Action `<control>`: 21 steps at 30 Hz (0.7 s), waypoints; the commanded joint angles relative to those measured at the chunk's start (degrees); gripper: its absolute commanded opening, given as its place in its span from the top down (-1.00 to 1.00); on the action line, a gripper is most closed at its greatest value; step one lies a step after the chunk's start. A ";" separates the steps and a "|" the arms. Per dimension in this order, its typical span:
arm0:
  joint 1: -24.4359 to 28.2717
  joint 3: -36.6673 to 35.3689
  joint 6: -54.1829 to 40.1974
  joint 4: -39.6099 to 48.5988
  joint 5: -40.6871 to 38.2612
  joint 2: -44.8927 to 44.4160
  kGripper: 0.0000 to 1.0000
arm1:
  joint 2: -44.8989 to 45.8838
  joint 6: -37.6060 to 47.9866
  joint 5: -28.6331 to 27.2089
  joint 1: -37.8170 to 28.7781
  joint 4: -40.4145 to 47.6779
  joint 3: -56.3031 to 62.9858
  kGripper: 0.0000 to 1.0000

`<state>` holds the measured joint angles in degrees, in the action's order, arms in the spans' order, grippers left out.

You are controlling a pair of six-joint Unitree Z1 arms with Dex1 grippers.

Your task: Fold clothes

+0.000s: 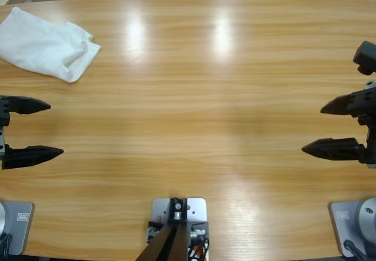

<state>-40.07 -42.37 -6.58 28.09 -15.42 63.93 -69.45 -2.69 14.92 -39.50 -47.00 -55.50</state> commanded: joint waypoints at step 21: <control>-4.84 11.93 -8.01 -21.24 -0.39 3.13 -1.00 | -6.91 -2.37 -1.65 -0.84 27.58 14.39 -0.94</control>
<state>-44.23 -32.59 -13.82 7.38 -15.93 65.54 -72.62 -3.62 14.69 -39.57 -21.92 -43.72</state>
